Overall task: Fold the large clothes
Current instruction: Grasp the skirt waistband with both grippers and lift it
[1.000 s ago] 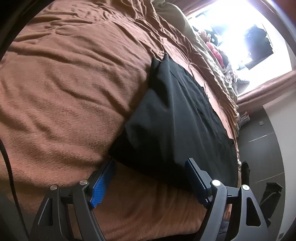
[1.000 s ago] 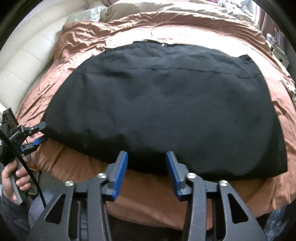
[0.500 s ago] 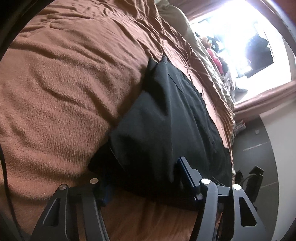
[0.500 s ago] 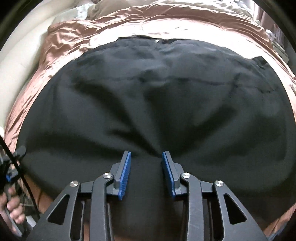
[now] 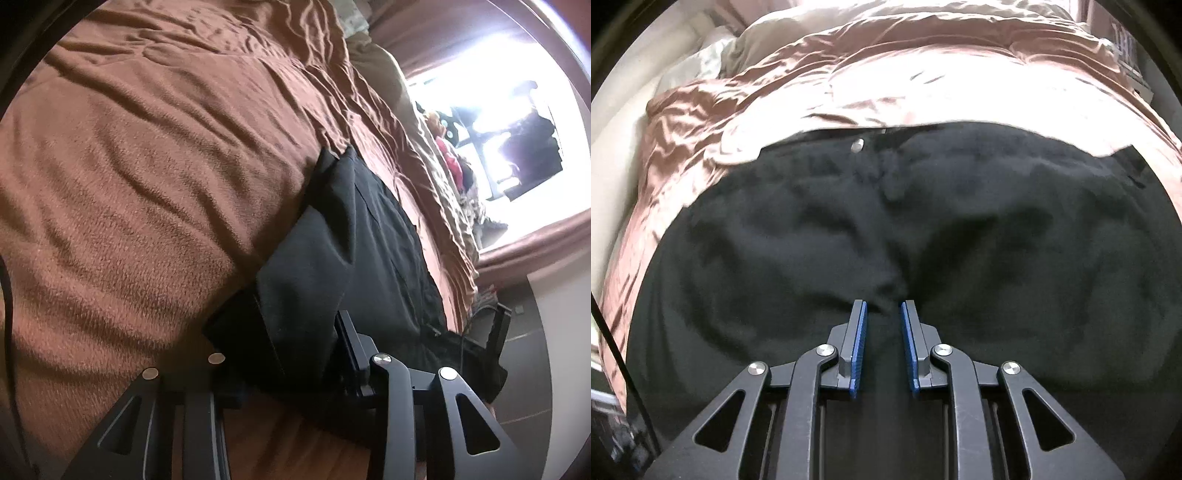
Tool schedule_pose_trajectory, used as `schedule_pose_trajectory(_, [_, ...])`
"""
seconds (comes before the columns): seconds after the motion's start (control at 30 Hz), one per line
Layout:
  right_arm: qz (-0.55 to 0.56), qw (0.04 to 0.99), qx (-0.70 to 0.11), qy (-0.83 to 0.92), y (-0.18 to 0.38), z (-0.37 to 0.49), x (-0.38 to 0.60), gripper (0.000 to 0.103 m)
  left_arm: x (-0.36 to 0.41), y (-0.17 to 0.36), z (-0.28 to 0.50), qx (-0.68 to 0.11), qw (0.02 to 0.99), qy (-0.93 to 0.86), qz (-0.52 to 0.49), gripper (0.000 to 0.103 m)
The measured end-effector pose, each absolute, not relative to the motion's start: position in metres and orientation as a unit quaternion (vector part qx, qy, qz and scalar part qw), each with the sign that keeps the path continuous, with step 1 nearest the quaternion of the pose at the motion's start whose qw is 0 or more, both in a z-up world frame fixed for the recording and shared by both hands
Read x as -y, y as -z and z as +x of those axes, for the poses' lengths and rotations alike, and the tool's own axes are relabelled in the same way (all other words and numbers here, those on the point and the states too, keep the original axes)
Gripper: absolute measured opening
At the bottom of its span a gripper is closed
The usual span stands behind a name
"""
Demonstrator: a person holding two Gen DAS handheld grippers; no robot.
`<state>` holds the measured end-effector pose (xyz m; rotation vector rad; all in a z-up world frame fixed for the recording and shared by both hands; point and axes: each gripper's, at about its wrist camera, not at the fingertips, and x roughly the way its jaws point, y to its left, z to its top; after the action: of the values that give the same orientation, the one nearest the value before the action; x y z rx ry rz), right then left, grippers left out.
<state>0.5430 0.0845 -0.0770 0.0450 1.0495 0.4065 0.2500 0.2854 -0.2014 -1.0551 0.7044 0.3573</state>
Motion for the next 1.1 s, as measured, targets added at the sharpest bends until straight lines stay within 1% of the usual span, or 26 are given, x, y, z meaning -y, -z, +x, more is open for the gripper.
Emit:
schedule_pose_trajectory(0.2, [0.041, 0.846, -0.494, -0.194, 0.082, 0.577, -0.090, 0.016, -0.286, 0.208, 0.249, -0.323, 0.773, -0.187, -0.513, 0.040])
schedule_pose_trajectory(0.37, [0.081, 0.844, -0.483, -0.219, 0.082, 0.594, -0.081, 0.016, -0.284, 0.209, 0.248, -0.316, 0.770, -0.201, -0.516, 0.040])
schedule_pose_trajectory(0.4, [0.090, 0.841, -0.485, -0.223, 0.082, 0.594, -0.078, 0.016, -0.284, 0.209, 0.249, -0.315, 0.770, -0.202, -0.516, 0.039])
schedule_pose_trajectory(0.43, [0.102, 0.837, -0.487, -0.227, 0.080, 0.592, -0.072, 0.016, -0.284, 0.208, 0.248, -0.314, 0.770, -0.202, -0.517, 0.035])
schedule_pose_trajectory(0.47, [0.110, 0.837, -0.483, -0.232, 0.076, 0.588, -0.067, 0.016, -0.284, 0.206, 0.248, -0.312, 0.771, -0.200, -0.518, 0.033])
schedule_pose_trajectory(0.53, [0.111, 0.843, -0.468, -0.239, 0.064, 0.578, -0.055, 0.016, -0.283, 0.201, 0.247, -0.304, 0.775, -0.195, -0.518, 0.023])
schedule_pose_trajectory(0.63, [0.117, 0.845, -0.456, -0.253, 0.053, 0.557, -0.036, 0.016, -0.280, 0.190, 0.247, -0.296, 0.786, -0.187, -0.510, 0.018])
schedule_pose_trajectory(0.87, [0.138, 0.834, -0.458, -0.274, 0.052, 0.506, -0.005, 0.016, -0.271, 0.154, 0.251, -0.263, 0.814, -0.154, -0.495, 0.014])
schedule_pose_trajectory(1.1, [0.134, 0.823, -0.468, -0.292, 0.070, 0.454, 0.018, 0.016, -0.257, 0.110, 0.269, -0.243, 0.845, -0.113, -0.462, 0.012])
